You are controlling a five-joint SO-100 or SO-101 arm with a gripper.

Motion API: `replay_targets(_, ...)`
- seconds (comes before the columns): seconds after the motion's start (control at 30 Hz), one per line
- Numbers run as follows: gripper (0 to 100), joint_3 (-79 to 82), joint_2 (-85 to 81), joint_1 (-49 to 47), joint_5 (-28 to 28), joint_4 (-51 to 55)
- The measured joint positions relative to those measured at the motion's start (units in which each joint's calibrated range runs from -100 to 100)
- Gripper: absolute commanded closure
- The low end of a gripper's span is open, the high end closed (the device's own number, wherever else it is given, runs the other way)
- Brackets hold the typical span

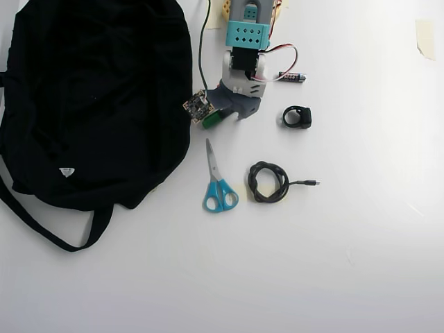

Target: Put the green marker into the black bag

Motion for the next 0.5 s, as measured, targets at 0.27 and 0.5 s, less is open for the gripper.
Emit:
replay_targets(0.27, 79, 0.08, -0.66, 0.81, -0.29, 0.09)
replay_targets(0.5, 82, 0.08, -0.5, 0.44, -0.15, 0.09)
